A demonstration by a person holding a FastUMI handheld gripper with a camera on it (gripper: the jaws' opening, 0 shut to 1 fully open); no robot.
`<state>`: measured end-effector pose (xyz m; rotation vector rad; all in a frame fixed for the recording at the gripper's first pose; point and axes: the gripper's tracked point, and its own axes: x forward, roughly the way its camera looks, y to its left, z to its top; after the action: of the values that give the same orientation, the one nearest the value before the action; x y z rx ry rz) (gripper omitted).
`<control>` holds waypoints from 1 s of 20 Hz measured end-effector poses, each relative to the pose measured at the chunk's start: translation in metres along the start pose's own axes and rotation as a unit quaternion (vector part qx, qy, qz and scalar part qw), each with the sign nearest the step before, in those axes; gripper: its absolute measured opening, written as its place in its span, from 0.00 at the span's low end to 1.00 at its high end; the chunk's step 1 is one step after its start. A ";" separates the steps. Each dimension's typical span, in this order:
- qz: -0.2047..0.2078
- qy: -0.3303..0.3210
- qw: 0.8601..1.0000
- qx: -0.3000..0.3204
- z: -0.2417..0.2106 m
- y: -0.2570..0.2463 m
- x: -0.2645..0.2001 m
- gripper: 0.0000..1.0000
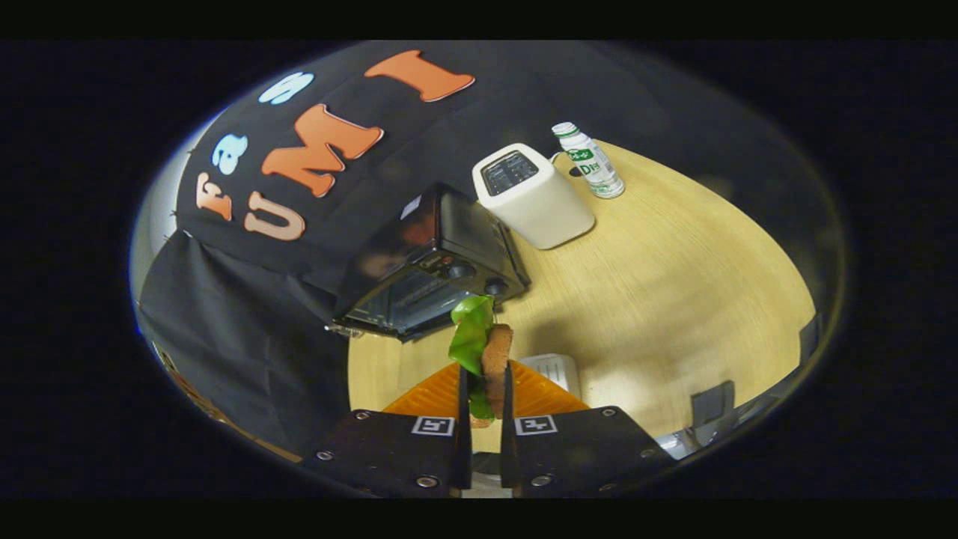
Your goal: Open the toaster oven, put the food inside, and close the toaster oven door.
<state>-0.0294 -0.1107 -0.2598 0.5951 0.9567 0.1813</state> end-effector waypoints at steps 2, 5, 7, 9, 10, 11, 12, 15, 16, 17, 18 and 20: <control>0.027 -0.020 0.999 0.027 -0.001 0.015 0.011 0.15; 0.069 -0.048 0.994 0.066 -0.004 0.041 0.034 0.15; 0.072 -0.052 0.993 0.080 -0.015 0.050 0.057 0.15; 0.079 -0.058 0.990 0.102 -0.021 0.060 0.077 0.15; 0.087 -0.067 0.987 0.117 -0.020 0.067 0.088 0.15; 0.098 -0.073 0.984 0.132 -0.020 0.074 0.098 0.15; 0.106 -0.082 0.980 0.148 -0.018 0.080 0.109 0.15; 0.108 -0.094 0.975 0.171 -0.017 0.090 0.141 0.15; 0.110 -0.099 0.973 0.176 -0.017 0.095 0.151 0.15; 0.110 -0.106 0.972 0.181 -0.015 0.098 0.160 0.15; 0.107 -0.115 0.969 0.190 -0.014 0.099 0.169 0.15; 0.115 -0.142 0.957 0.224 -0.003 0.105 0.185 0.15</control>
<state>0.0861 0.0512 -0.3351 1.1221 0.6453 0.0810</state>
